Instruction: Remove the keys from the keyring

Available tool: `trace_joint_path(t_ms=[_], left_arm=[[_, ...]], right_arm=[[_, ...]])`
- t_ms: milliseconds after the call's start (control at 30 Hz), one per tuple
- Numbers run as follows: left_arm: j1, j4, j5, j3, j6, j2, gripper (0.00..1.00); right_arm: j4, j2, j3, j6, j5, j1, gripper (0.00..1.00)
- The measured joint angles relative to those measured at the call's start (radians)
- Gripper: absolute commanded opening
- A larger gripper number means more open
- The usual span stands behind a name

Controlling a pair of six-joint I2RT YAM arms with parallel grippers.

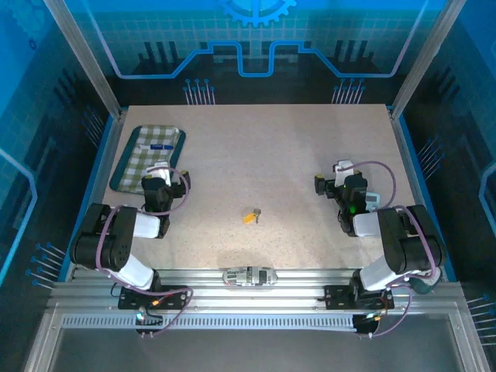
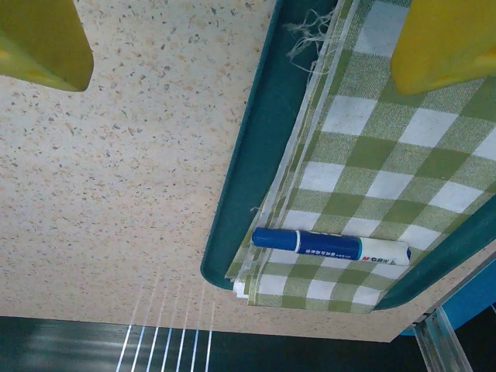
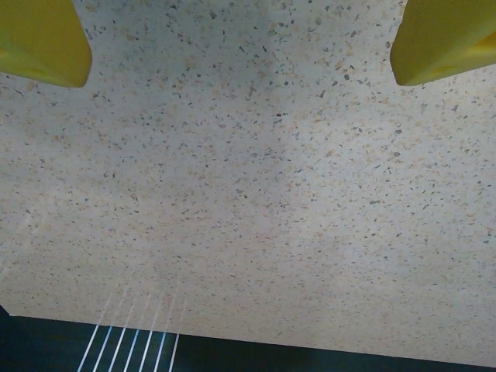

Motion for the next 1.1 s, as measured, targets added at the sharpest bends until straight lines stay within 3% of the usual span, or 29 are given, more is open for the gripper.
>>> trace_joint_path(t_ms=[767,967,1100], left_arm=[[0.0,-0.007,0.002,0.003,0.0,-0.002,1.0],[-0.001,-0.256,0.007,0.08,-0.005,-0.166,0.99],[0.001,-0.414,0.031,0.178,-0.123,-0.326,0.99]], right_arm=[[-0.005,0.0,0.0,0.0,-0.019,0.0,1.0],[-0.201,-0.142,0.062,0.006,0.056,0.002,1.0],[-0.392,-0.281,0.173,0.186,0.031,-0.018,1.0]])
